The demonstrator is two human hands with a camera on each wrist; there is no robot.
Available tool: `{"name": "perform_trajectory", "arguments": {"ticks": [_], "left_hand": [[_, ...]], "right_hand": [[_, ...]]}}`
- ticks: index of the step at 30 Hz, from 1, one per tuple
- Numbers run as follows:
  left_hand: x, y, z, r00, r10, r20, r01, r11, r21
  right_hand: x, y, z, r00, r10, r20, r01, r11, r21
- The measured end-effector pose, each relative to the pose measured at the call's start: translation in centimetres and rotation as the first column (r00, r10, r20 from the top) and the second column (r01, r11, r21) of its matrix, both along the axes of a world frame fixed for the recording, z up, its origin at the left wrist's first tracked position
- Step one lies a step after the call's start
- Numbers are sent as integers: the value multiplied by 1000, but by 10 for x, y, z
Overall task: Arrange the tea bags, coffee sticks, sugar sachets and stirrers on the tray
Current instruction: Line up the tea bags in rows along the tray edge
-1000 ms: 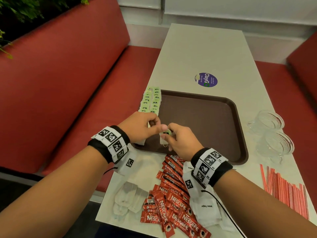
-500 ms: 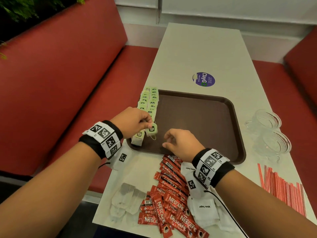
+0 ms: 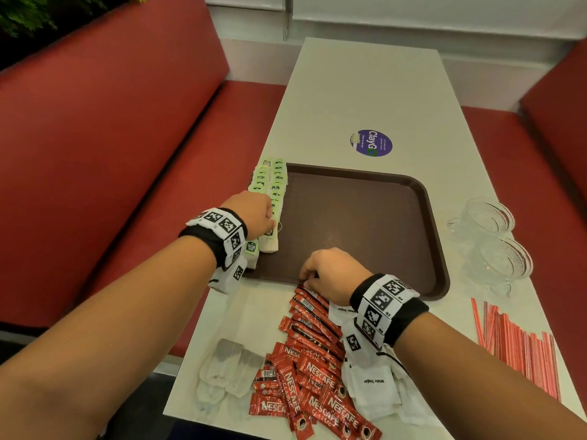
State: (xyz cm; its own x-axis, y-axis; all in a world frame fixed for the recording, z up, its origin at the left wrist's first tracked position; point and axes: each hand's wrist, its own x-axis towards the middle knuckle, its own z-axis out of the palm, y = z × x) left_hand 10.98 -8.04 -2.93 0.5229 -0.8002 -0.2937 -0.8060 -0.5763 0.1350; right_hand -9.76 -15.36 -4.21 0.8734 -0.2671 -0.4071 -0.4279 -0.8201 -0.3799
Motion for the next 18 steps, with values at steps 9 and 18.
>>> {"name": "perform_trajectory", "arguments": {"ticks": [9,18], "left_hand": [[-13,-8,-6,996,-69,55,58,980,190],[-46,89,36,982,-87,-168,50,976,-213]], "right_hand": [[0,4,0,1000,9,-13,-9,999,-35],[-9,45,21,984,113,134,-99,989,-113]]}}
